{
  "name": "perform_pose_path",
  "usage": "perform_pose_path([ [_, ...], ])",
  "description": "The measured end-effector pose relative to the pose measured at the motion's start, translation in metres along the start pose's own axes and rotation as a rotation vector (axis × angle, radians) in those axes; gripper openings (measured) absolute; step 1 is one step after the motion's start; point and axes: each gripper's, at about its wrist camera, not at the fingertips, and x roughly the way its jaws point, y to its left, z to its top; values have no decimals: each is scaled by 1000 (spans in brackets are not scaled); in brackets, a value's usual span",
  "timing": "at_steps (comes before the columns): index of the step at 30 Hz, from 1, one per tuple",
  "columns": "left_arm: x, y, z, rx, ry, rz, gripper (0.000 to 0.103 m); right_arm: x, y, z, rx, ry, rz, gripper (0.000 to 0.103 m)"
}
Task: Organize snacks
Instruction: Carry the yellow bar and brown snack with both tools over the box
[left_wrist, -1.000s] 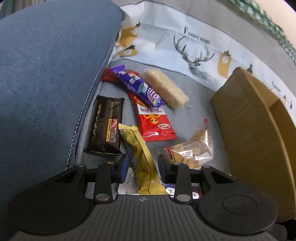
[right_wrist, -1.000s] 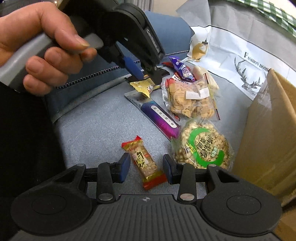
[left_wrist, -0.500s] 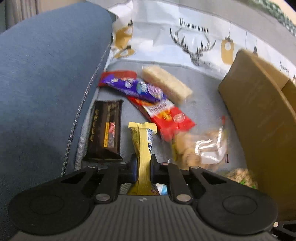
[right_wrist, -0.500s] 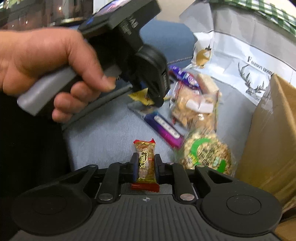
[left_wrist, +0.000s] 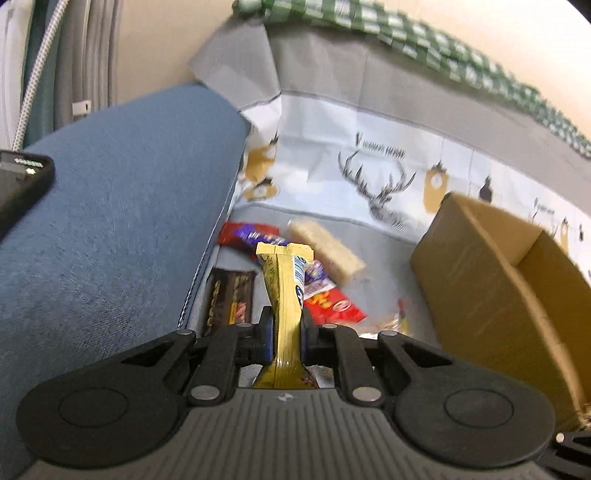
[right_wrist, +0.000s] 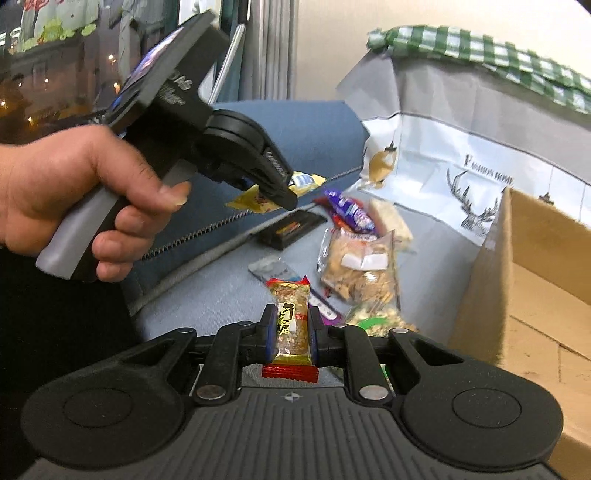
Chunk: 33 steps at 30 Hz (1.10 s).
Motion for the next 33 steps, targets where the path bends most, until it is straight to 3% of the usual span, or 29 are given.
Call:
perform_pose_path([
  [7,-17,-18,1,35,-67,-15,14,-36,-28,10,89,-109,-45,18],
  [12,-26,-30,10,44,-114,-49,14,-73,-68,20,201,-198,-112,18],
  [15,-36,-45,15,83,-154,-66,14,-95,-100,31,262,-250,-173,18],
  [19,-51,-75,18,192,-215,-103,14,-121,-146,45,252,-306,-267,18],
  [25,-55,-129,26,272,-244,-213,14,-131,-204,26,300,-322,-462,17],
  [30,-50,-177,44,206,-255,-324,14,-134,-220,11,329,-279,-556,17],
  [33,-43,-194,35,169,-231,-372,14,-136,-224,6,343,-266,-582,17],
])
